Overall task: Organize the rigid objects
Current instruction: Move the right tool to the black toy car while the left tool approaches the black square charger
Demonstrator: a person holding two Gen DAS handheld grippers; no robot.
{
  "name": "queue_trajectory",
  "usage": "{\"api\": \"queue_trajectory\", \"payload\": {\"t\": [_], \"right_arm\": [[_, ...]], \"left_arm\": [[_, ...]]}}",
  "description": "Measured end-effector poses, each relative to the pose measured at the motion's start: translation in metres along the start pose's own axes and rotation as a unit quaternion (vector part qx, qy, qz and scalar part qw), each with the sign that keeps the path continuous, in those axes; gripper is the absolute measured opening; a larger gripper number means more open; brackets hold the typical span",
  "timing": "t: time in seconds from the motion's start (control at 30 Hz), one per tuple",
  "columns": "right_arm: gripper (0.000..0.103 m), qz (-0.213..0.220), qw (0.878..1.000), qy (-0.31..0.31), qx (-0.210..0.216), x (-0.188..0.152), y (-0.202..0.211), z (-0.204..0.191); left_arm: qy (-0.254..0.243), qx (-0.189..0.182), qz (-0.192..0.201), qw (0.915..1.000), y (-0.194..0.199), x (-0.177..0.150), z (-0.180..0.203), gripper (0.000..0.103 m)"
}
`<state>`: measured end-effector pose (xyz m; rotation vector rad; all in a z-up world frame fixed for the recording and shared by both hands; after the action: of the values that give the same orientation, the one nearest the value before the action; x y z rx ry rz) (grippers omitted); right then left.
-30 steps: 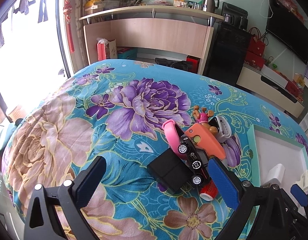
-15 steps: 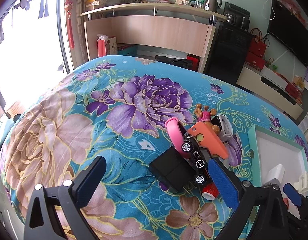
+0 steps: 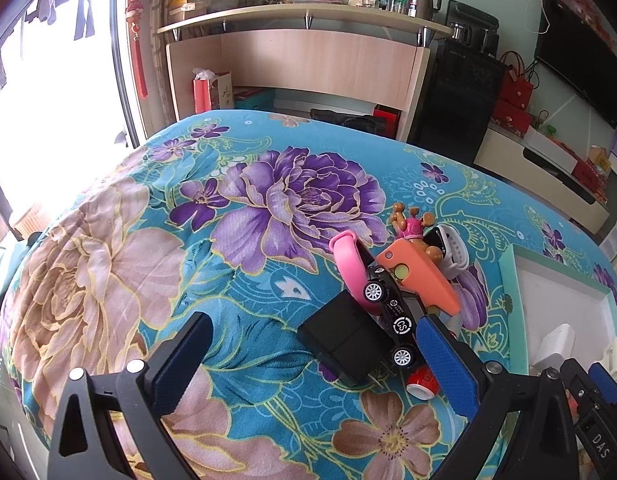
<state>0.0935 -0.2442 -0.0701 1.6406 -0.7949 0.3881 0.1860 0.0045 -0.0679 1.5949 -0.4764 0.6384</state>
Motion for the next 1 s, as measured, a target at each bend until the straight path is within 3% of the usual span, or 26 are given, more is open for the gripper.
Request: {"api": "queue_trajectory", "payload": {"t": [0.37,0.57,1.0], "right_arm": [[0.072,0.01,0.999,0.034,0.024,0.011,0.005,-0.033],[0.072,0.015,0.997,0.046,0.062,0.023,0.004,-0.064],[0.072,-0.027,0.987,0.098,0.128,0.018,-0.034,-0.141]], "left_arm": [[0.002,0.007,-0.007,0.9999,-0.009,0.004,-0.014,0.103],[0.02,0.007,-0.022,0.9995,-0.019,0.004,-0.032,0.103],[0.068,0.021,-0.05,0.9962,-0.039,-0.001,-0.069,0.103]]}}
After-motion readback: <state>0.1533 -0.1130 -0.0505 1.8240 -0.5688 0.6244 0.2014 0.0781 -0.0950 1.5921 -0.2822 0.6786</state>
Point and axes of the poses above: each gripper's, at about its wrist camera, not at the fingertips, and y roughly against the way its jaws point, z to its right, x to its top, the point moved 10 cm from there along -y, roughly the way its jaws point, and after that the axes turned 10 degrees about x, right-handed, at the moved point
